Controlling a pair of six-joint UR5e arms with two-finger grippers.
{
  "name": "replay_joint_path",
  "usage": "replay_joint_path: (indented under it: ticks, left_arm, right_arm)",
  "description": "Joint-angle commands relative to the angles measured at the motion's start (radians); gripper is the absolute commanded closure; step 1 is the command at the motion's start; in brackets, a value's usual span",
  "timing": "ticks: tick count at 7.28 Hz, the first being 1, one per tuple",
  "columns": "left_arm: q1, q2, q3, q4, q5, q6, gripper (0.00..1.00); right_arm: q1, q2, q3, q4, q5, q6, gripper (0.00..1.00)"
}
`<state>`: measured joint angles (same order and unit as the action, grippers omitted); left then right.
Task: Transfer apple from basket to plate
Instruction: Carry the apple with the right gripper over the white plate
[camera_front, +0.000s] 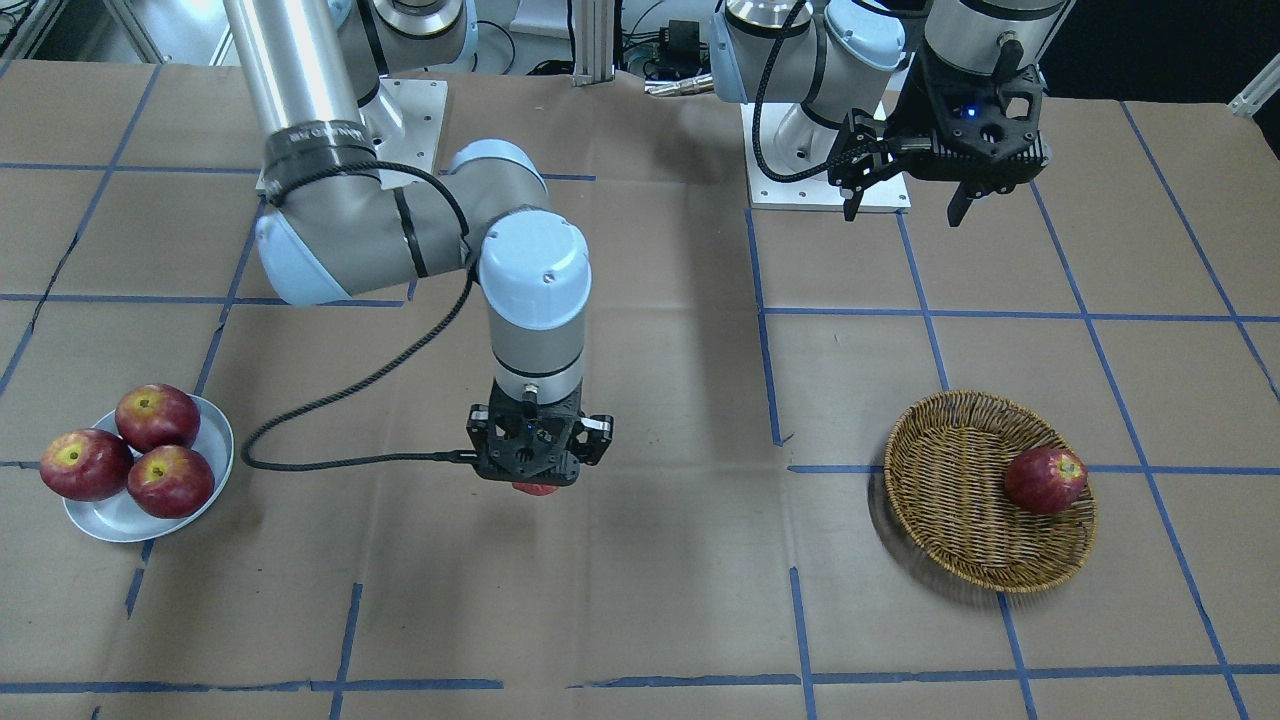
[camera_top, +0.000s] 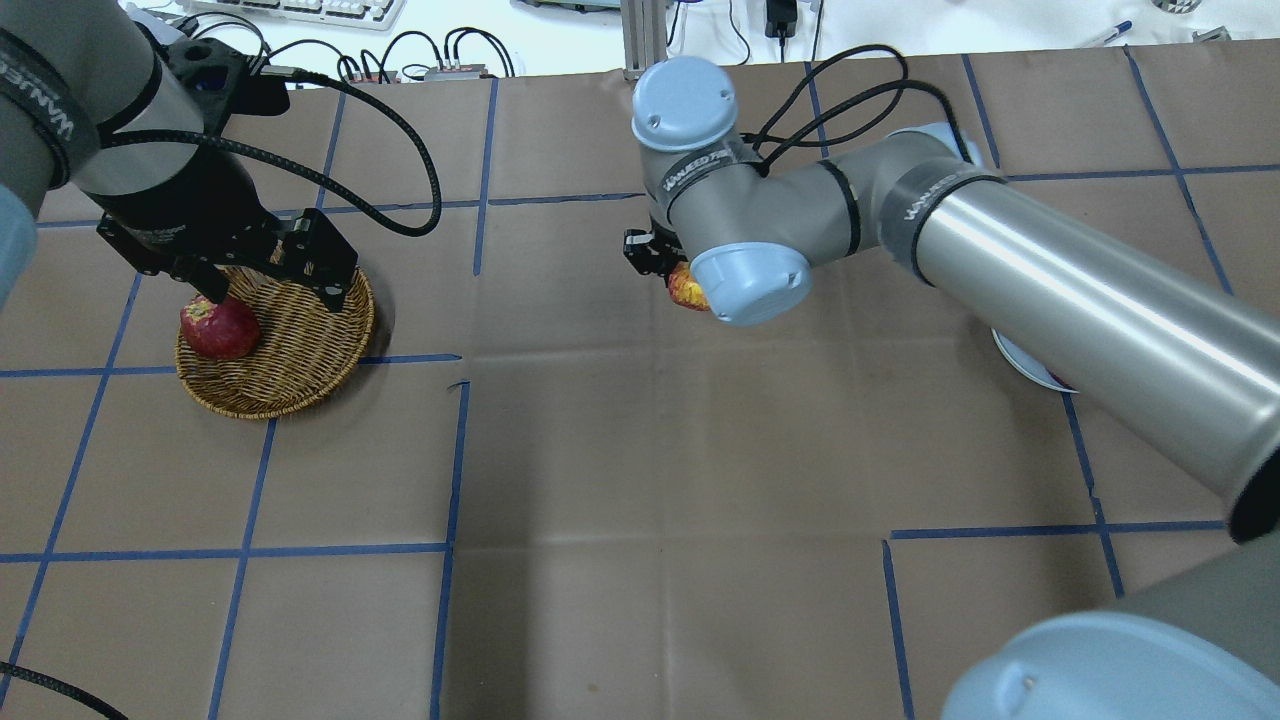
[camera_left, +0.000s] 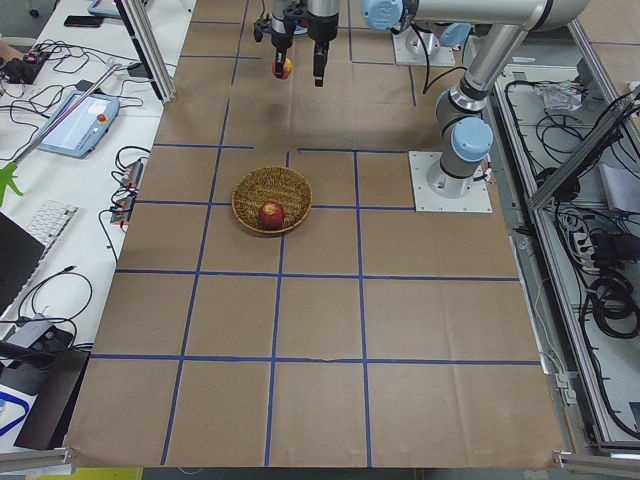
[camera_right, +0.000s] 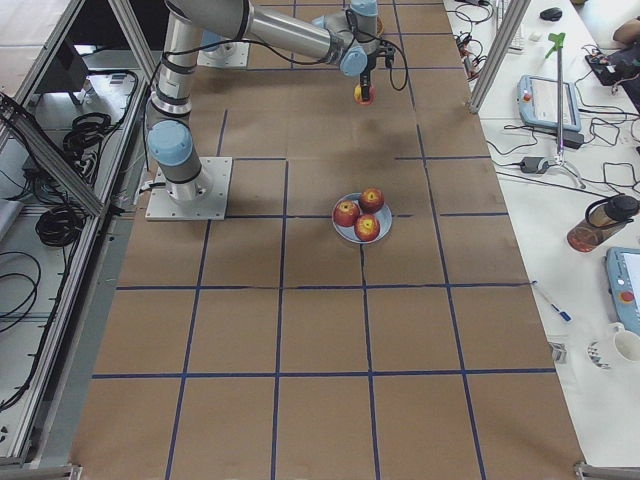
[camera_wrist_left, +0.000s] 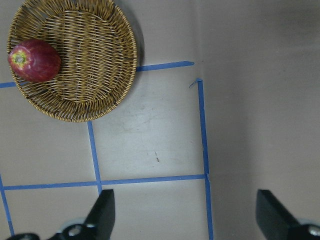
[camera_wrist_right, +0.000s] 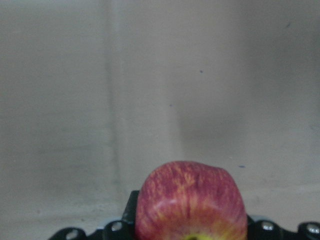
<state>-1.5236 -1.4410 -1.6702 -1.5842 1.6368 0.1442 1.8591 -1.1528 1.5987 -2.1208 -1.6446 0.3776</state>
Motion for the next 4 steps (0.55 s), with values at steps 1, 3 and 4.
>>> replay_joint_path:
  ticks: [1, 3, 4]
  left_arm:
    - [-0.001, 0.002, 0.000, 0.000, 0.000, 0.000, 0.01]
    - [-0.001, 0.001, 0.001, 0.001, 0.000, -0.002, 0.01]
    - [-0.001, 0.001, 0.001, 0.001, 0.000, -0.002, 0.01]
  right_arm:
    - [-0.204, -0.135, 0.021, 0.133, 0.003, -0.220, 0.51]
    - [-0.392, -0.214, 0.076, 0.134, 0.003, -0.478, 0.51]
    - [-0.475, -0.218, 0.087, 0.136, 0.006, -0.567, 0.50]
